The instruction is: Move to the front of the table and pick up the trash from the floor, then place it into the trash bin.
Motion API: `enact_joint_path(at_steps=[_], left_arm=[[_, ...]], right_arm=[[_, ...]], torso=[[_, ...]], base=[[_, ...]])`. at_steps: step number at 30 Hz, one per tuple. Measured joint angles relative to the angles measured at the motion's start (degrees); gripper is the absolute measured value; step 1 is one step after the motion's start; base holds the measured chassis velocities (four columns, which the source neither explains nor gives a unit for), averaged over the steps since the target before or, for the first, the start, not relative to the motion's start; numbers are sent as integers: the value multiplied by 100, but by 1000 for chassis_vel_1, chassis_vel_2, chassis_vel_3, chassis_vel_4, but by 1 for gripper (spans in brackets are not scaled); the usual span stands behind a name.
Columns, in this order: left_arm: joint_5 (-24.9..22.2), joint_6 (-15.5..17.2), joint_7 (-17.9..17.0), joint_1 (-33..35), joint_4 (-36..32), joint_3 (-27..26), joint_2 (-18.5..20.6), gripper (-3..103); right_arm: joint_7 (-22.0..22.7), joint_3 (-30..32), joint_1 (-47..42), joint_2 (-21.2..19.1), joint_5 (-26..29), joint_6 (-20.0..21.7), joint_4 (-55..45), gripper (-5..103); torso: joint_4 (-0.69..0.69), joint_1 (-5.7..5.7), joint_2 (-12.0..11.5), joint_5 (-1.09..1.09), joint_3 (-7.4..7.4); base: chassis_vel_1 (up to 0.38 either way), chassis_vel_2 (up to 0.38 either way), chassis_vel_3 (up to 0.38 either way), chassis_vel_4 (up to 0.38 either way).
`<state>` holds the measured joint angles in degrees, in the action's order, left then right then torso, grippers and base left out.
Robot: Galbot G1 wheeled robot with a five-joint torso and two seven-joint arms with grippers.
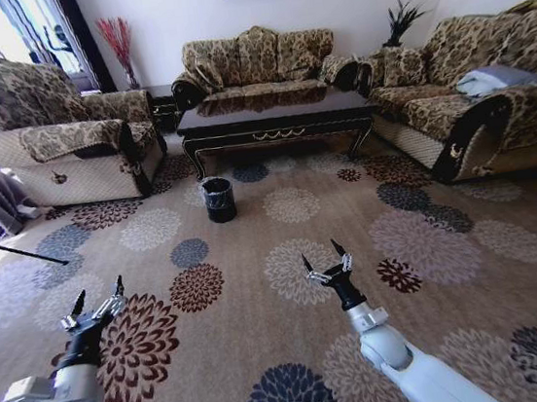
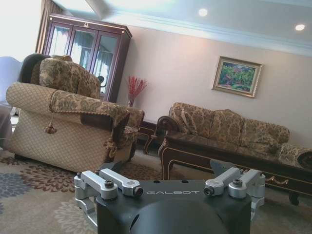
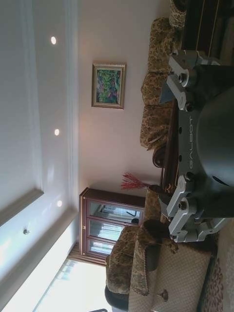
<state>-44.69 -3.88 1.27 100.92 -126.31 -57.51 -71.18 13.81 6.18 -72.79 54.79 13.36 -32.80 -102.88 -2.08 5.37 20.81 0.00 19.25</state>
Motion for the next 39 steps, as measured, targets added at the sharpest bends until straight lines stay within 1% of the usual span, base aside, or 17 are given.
enact_joint_path(at_steps=[3,8,20,30,34,39], left_arm=[[-19,-8,3,-13,13,10,5,100],[-20,-12,9,-19,16,12,12,100],[-115,-16,27,14,-31,-32,47,100],[-120,-5,38,47,-76,-48,51,100],[-120,-2,39,50,-77,-60,54,100],[-120,0,49,48,-77,-66,56,100]], right_arm=[[2,0,-1,0,0,0,2,100],[2,2,-1,0,1,0,3,100],[6,2,1,-8,10,4,-14,100],[6,3,6,-17,18,4,-25,100],[6,3,6,-19,20,5,-25,100],[8,7,13,-19,29,10,-26,100]], torso=[[-2,33,82,0,48],[-1,50,132,0,82],[0,127,334,0,205],[0,227,587,0,358],[0,249,656,0,404],[0,296,797,0,499]], base=[[0,0,0,0],[0,0,0,0],[0,0,0,0],[0,0,0,0],[0,0,0,0],[0,0,0,0]])
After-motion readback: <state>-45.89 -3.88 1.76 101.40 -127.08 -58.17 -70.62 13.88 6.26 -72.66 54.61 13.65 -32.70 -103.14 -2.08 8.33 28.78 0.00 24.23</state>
